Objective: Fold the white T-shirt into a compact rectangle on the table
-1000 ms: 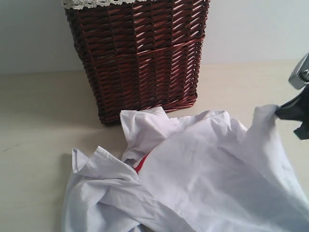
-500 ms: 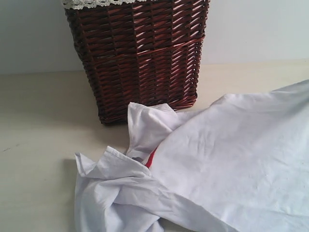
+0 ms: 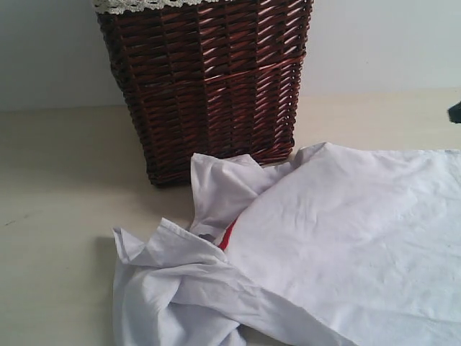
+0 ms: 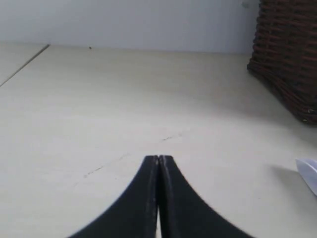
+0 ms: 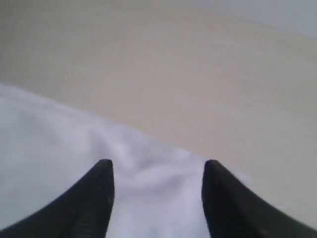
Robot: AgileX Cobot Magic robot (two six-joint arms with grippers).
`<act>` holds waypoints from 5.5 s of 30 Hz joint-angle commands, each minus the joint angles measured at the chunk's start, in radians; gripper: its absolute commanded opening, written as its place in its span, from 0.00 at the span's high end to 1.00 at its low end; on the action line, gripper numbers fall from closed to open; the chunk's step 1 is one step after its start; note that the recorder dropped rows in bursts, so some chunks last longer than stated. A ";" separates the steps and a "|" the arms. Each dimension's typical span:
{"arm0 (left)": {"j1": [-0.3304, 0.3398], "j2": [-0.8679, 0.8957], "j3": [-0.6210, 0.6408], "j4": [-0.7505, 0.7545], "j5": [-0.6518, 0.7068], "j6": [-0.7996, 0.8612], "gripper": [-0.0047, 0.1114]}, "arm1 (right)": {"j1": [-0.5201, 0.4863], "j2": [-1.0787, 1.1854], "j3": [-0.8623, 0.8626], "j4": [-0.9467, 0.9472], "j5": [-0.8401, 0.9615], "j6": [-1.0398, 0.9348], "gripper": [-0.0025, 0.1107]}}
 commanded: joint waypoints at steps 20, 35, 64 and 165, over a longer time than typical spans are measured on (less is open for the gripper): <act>0.004 -0.004 -0.001 0.002 -0.007 0.001 0.96 | 0.295 -0.031 0.577 -0.768 -0.070 0.510 0.98; 0.004 -0.004 -0.001 0.002 -0.007 0.001 0.96 | 0.098 -0.110 0.577 -0.903 -0.129 0.583 0.96; 0.004 -0.004 -0.001 0.002 -0.007 0.001 0.96 | 0.611 -0.116 0.434 0.274 0.196 -0.620 0.55; 0.004 -0.004 -0.001 0.002 -0.007 0.001 0.96 | 0.295 -0.164 0.518 -1.264 -0.052 0.983 0.98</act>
